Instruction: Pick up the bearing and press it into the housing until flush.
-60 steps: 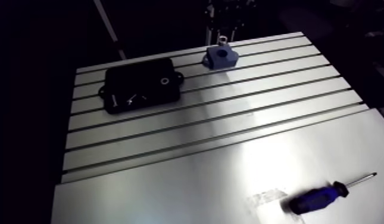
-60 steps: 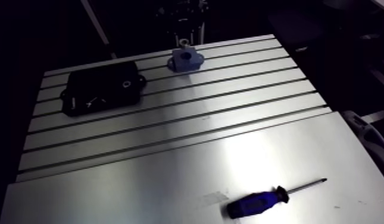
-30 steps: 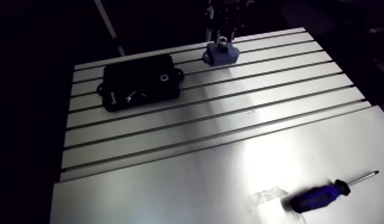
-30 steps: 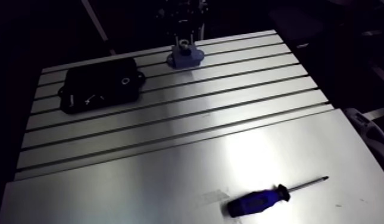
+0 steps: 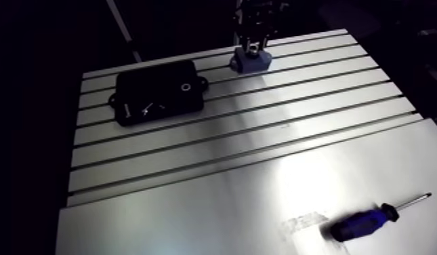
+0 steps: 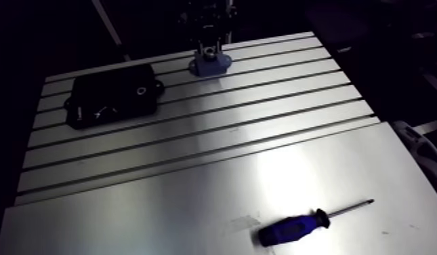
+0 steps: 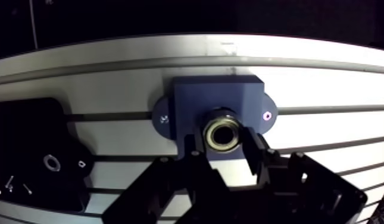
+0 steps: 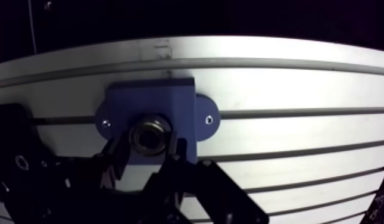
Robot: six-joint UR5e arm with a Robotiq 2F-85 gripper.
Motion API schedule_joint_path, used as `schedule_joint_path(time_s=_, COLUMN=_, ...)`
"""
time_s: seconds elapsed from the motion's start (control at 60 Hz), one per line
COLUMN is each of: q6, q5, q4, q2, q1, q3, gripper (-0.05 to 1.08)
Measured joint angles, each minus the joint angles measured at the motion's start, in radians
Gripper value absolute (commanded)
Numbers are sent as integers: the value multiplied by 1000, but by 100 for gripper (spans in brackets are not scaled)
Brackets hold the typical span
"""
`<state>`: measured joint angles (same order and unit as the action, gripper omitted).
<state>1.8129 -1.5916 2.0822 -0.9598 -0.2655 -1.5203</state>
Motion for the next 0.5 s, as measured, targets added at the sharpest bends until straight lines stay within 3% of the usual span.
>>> schedule_joint_path(time_s=0.5, q6=2, q5=-2, q4=15, q2=8, q1=-3, q3=-2, gripper=60)
